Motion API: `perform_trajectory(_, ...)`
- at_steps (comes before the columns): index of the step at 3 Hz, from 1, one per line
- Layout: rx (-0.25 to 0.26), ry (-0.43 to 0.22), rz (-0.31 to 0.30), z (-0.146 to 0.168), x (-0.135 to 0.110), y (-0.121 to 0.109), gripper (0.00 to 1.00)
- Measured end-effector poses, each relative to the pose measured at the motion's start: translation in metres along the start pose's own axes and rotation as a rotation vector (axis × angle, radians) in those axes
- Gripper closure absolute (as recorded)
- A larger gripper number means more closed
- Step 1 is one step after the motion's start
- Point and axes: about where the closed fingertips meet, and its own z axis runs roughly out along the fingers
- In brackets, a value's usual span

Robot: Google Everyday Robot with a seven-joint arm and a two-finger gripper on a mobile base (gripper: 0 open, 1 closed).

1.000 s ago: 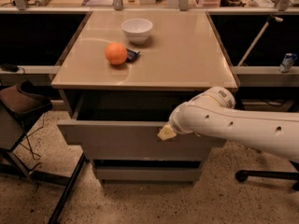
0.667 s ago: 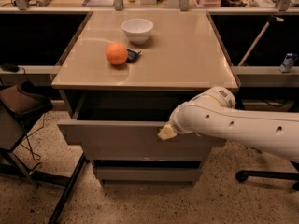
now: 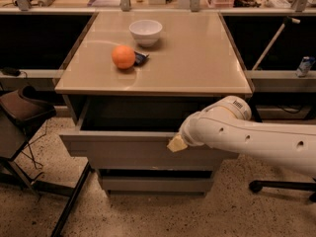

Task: Open top drawer

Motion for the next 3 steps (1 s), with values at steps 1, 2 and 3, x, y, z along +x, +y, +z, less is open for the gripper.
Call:
perform_trajectory(1, 0.004, -0.007, 0.002, -0.005, 0.009, 0.012, 1.00)
perform_trajectory(2, 0.004, -0.007, 0.002, -0.009, 0.008, 0.011, 1.00)
perform_trajectory(3, 0.004, -0.010, 0.008, -0.016, 0.015, 0.021, 1.00)
